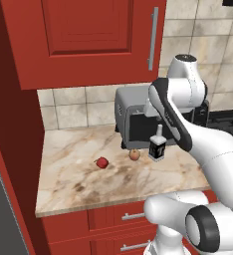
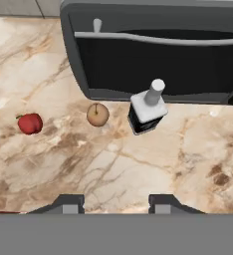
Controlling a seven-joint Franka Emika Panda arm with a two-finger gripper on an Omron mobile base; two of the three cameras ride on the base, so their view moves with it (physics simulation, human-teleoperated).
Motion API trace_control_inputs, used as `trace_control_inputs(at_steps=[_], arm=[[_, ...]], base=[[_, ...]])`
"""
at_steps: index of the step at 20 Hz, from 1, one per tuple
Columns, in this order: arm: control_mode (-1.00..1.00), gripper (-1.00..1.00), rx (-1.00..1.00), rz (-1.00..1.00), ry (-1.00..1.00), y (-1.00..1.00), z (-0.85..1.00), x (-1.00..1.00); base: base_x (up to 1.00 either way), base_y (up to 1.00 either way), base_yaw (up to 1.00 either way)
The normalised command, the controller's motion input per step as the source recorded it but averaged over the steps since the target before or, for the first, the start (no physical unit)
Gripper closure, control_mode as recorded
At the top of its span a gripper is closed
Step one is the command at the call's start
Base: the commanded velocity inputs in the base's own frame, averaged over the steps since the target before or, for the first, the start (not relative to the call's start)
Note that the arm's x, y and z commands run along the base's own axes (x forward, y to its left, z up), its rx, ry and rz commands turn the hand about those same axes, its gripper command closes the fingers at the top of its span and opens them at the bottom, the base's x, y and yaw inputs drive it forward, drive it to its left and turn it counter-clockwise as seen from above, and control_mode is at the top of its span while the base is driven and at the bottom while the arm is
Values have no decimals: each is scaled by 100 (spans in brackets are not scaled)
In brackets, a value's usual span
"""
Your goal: Place the liquor on the top shelf of the fridge to keep it out of children's reach, and place the peach and bell pepper on lower shelves for easy access.
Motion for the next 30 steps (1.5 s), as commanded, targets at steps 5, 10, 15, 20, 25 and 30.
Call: trace_control_inputs(at_steps=[5, 10, 15, 20, 25, 30], arm=[[-100, -100, 3, 1, -4, -20, -14, -5], [-100, -100, 1, 11, -24, -10, -34, -20], [-100, -100, 1, 24, -22, -35, -14, -11], [-100, -100, 1, 23, -19, -42, -17, -1], [-100, -100, 1, 13, -18, -18, -45, 0], [-100, -100, 6, 7, -19, -1, -46, 1]], base=[[0, 0, 0], [0, 0, 0], [0, 0, 0], [0, 0, 0], [0, 0, 0], [0, 0, 0]])
